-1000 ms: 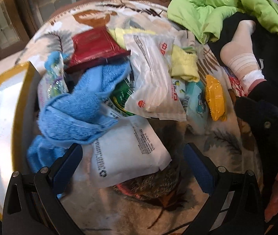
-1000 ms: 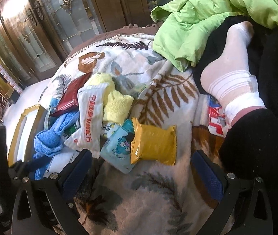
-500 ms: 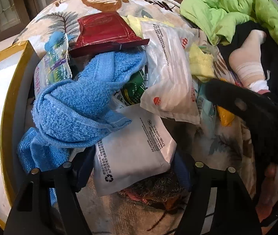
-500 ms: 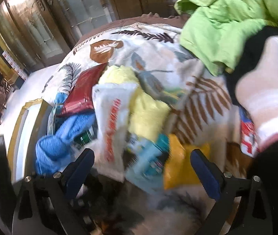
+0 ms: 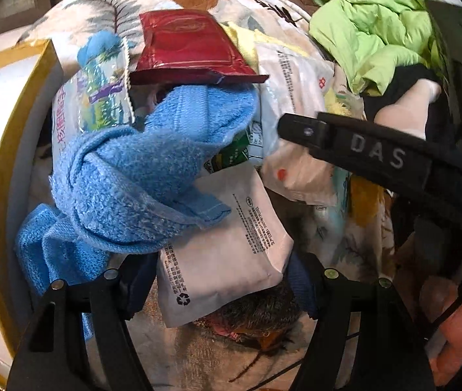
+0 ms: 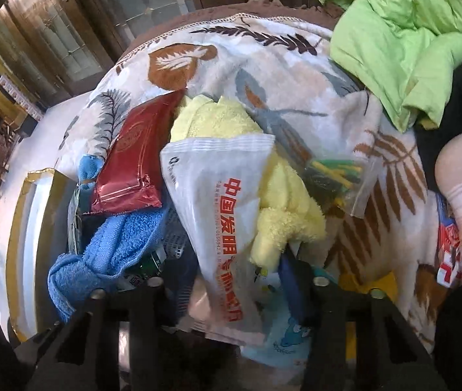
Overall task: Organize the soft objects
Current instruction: 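Grasp the white sachet with the left tool while the right tool grasps the white red-lettered bag, then carry the white sachet with the left tool while the right tool carries the white bag to the tray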
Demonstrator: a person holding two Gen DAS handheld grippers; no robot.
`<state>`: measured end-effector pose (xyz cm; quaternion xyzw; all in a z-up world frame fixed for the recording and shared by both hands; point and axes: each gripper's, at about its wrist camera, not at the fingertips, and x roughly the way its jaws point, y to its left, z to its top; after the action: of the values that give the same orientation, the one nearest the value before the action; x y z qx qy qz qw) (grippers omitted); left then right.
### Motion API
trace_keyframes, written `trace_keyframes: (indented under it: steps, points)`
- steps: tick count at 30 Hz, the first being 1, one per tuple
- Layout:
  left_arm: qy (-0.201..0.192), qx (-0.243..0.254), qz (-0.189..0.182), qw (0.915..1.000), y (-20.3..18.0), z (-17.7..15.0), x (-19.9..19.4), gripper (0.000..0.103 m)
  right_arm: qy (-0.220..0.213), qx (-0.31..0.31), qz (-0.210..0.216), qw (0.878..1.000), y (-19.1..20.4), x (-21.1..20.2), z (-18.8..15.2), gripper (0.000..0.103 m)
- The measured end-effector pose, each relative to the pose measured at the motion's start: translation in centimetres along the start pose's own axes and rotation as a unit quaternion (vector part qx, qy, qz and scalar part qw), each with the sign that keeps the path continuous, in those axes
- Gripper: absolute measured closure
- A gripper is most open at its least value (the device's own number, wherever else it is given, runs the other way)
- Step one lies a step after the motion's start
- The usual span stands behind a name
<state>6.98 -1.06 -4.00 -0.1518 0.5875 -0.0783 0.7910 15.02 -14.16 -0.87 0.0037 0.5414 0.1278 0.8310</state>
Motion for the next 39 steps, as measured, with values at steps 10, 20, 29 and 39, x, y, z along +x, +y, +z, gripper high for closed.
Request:
trace_keyframes:
  steps: [10, 20, 29, 39]
  points:
    - [-0.033, 0.016, 0.018, 0.9992, 0.1, -1.1, -1.4, 0.049, -0.017, 0.007, 0.039, 0.999, -1.0, -1.5, -1.5, 0.071]
    - [-0.058, 0.043, 0.01, 0.9974, 0.9, -3.8, -4.4, 0.05, -0.029, 0.036, 0.09, 0.995, -2.2, -3.8, -2.5, 0.073]
    - [-0.07, 0.067, -0.009, 0.9952, 0.2, -4.6, -7.6, 0.05, -0.041, 0.05, 0.118, 0.991, -2.0, -6.5, -3.5, 0.073]
    - [-0.082, 0.065, 0.0, 0.9945, 0.9, -4.5, -8.5, 0.05, 0.008, 0.022, 0.089, 0.996, -1.6, -2.6, -5.6, 0.067]
